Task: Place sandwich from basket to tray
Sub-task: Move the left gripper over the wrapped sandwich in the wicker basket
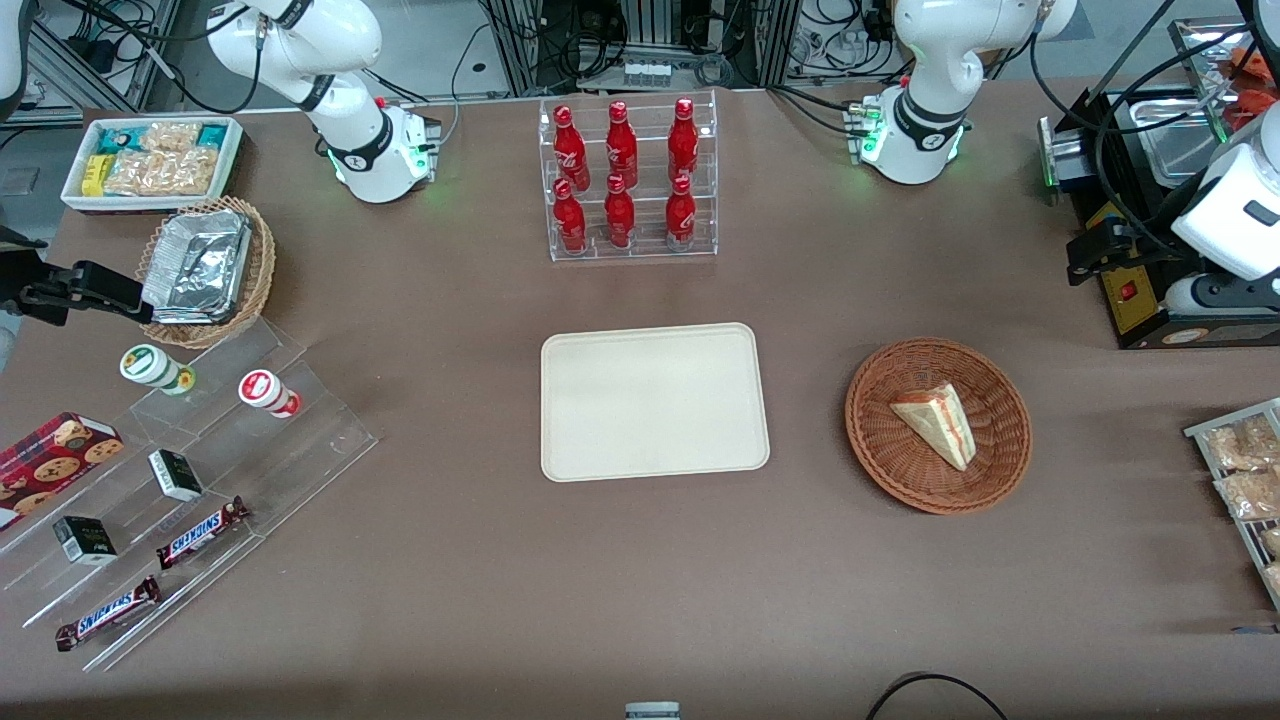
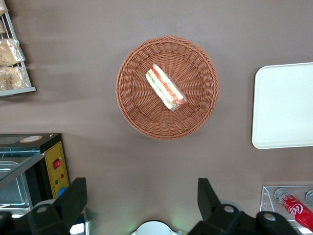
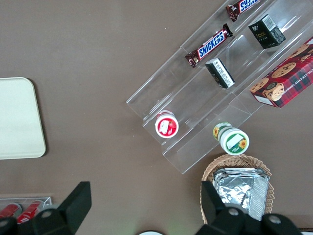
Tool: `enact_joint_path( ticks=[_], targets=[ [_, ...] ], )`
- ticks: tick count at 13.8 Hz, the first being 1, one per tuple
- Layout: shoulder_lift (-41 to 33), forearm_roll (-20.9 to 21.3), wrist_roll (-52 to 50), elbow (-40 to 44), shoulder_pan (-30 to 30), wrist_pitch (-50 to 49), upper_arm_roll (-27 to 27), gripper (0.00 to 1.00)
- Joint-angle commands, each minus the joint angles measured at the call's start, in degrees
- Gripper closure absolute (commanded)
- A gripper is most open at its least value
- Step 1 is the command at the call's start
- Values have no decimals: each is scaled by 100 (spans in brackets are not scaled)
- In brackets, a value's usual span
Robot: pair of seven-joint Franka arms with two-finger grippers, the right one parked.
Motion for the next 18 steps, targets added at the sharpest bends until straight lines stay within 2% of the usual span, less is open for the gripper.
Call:
enact_joint_path(
  ticks=[1, 7, 12, 14, 18],
  targets=[
    [-7, -2, -34, 80, -34, -98, 79, 0],
    [291, 33, -69, -182, 141, 218, 71, 0],
    [336, -46, -130, -1701, 168, 2008, 114, 0],
    [345, -230, -855, -2237, 151, 2825, 115, 0],
    [257, -248, -2281, -3196, 72, 3961, 44, 0]
  ],
)
